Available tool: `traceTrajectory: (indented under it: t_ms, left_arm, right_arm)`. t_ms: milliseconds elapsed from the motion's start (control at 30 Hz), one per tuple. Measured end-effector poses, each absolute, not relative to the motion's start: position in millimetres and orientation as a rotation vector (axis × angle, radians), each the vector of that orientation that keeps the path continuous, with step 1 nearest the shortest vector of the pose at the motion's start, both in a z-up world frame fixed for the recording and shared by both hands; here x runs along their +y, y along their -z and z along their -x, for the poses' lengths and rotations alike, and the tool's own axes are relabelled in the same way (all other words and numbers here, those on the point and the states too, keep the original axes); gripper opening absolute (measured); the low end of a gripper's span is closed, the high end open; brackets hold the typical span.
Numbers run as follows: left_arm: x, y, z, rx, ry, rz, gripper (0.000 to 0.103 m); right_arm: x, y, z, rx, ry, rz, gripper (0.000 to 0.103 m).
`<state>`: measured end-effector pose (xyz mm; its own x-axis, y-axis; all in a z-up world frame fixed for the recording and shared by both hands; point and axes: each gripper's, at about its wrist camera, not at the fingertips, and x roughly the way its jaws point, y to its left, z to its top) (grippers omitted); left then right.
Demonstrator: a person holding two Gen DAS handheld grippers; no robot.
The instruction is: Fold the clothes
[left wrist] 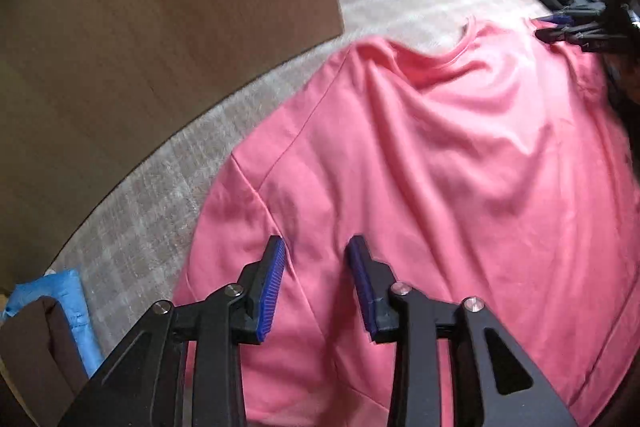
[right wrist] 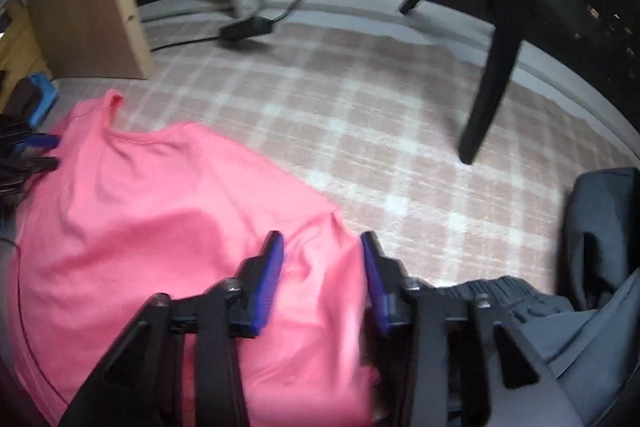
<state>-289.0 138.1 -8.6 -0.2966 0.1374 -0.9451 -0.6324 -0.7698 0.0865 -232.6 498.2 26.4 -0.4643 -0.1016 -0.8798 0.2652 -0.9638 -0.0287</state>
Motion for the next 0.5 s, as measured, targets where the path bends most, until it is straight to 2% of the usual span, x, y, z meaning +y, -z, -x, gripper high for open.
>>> traceTrajectory:
  t_ms: [100,167,200,233,267,367,500]
  left_arm:
    - [131.0,10.1,293.3,0.602,-2.127,1.487,0.045]
    - [128.0,9.7,294.2,0.59,-2.138,1.501,0.045]
    - [127.3,9.2,294.1,0.597,-2.147,1.506,0.045]
    - [127.2,8.3,293.4,0.608,-2.153,1.508,0.045]
    - [127.5,5.6,291.4,0.62,-2.161,1.503,0.044]
    - [128.8,-10.2,281.9,0.607,-2.183,1.468,0.042]
    - [152.6,-40.8,249.7,0.549,-2.132,1.395,0.042]
  right_arm:
    - [493.4,-37.2,224.3,0.345,2.561,-1.426,0.003]
    - [500.1,-45.3,224.3,0.301,2.602,-1.385,0.003]
    - [502.0,-47.1,226.6,0.301,2.603,-1.418,0.007]
    - [503.1,-47.2,229.6,0.303,2.588,-1.471,0.02]
    - [506.3,-50.6,230.2,0.274,2.577,-1.506,0.03]
    - [531.6,-75.1,205.9,0.049,2.577,-1.404,0.03]
    - [562.7,-76.6,170.5,-0.156,2.538,-1.403,0.03]
